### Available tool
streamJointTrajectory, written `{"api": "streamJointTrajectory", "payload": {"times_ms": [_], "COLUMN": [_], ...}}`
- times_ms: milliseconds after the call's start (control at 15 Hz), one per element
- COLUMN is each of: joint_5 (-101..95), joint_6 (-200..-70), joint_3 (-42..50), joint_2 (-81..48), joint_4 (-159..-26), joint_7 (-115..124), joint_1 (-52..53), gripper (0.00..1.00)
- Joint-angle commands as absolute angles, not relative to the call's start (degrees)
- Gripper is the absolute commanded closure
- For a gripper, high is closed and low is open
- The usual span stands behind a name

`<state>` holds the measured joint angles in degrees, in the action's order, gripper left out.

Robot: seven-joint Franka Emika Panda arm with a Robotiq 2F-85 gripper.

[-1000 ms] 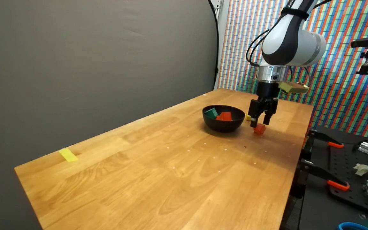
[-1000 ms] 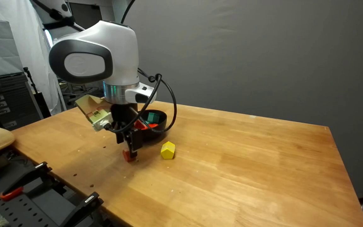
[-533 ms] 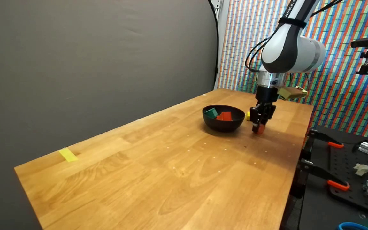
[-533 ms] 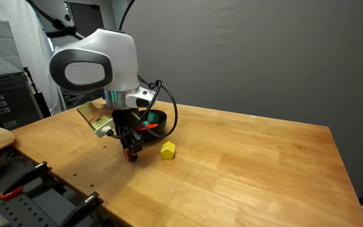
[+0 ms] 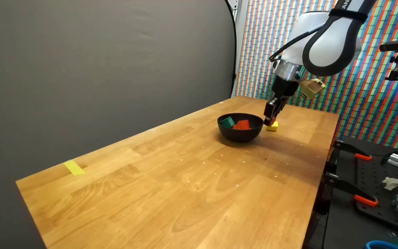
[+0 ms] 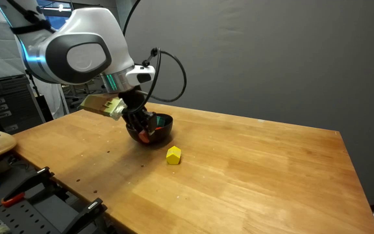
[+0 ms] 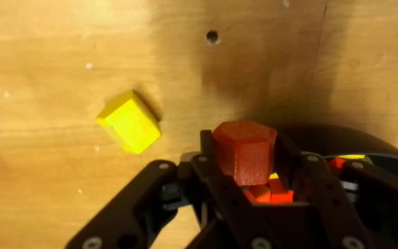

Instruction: Put all the blocks in the bowl

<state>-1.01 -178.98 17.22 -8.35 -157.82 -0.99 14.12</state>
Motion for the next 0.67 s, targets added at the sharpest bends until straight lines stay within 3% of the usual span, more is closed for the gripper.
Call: {"api": "streamJointTrajectory", "payload": {"times_ms": [0, 267, 533, 600], "joint_5": [-15.67, -13.8, -6.07, -3.69], "joint_6": [-182.86, -180.23, -174.51, -172.05], "joint_3": [32.94, 33.79, 24.48, 23.06], "joint_2": [-6.72, -6.61, -6.4, -7.52], "joint_4": [-154.82, -148.82, -145.75, -144.55], "joint_7": [4.42, 6.61, 5.01, 4.53], "joint_1": [25.02, 28.33, 26.26, 26.05], "gripper": [0.8, 0.8, 0.8, 0.75]}}
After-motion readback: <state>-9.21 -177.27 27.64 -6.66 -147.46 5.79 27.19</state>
